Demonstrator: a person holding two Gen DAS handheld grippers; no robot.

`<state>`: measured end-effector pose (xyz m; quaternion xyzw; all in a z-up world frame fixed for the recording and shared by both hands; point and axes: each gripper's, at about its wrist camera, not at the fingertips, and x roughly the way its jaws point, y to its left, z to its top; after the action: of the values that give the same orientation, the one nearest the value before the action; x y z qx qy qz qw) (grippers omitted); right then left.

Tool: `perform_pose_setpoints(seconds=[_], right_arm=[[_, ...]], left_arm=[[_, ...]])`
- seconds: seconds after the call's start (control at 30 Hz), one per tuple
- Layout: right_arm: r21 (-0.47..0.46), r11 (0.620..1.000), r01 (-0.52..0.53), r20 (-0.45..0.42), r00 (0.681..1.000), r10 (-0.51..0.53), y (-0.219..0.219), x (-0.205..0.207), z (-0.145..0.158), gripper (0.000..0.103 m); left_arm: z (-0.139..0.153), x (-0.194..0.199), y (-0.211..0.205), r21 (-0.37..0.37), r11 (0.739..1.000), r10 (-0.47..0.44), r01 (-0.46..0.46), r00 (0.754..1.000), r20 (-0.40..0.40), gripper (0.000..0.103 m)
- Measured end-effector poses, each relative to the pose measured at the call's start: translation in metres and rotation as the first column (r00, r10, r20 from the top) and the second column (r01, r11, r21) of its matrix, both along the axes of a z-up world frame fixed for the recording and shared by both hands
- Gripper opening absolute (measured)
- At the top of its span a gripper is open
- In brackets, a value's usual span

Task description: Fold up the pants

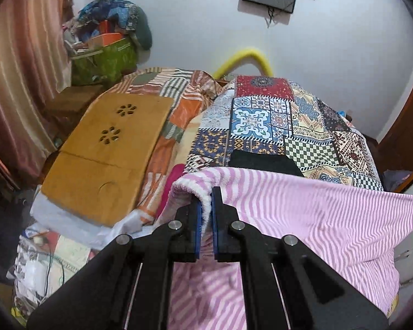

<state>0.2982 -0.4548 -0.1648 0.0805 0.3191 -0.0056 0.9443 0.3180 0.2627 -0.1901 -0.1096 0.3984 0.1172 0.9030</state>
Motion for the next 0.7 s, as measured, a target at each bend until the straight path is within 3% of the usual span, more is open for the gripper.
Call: perform_pose_setpoints(seconds=[0.3, 0.7], right_arm=[[0.008, 1.000, -0.007, 0.027, 1.000, 0.006, 0.005, -0.063, 0.001, 0.008], [0.065, 0.998, 0.026, -0.015, 1.000, -0.025, -0.002, -0.141, -0.034, 0.008]], left_arm=[[-0.009, -0.089, 0.022, -0.036, 0.999, 0.025, -0.026, 1.000, -0.012, 0.005], [-0.073, -0.161, 0.042, -0.120, 0.989, 0.076, -0.087, 0.993, -0.092, 0.005]])
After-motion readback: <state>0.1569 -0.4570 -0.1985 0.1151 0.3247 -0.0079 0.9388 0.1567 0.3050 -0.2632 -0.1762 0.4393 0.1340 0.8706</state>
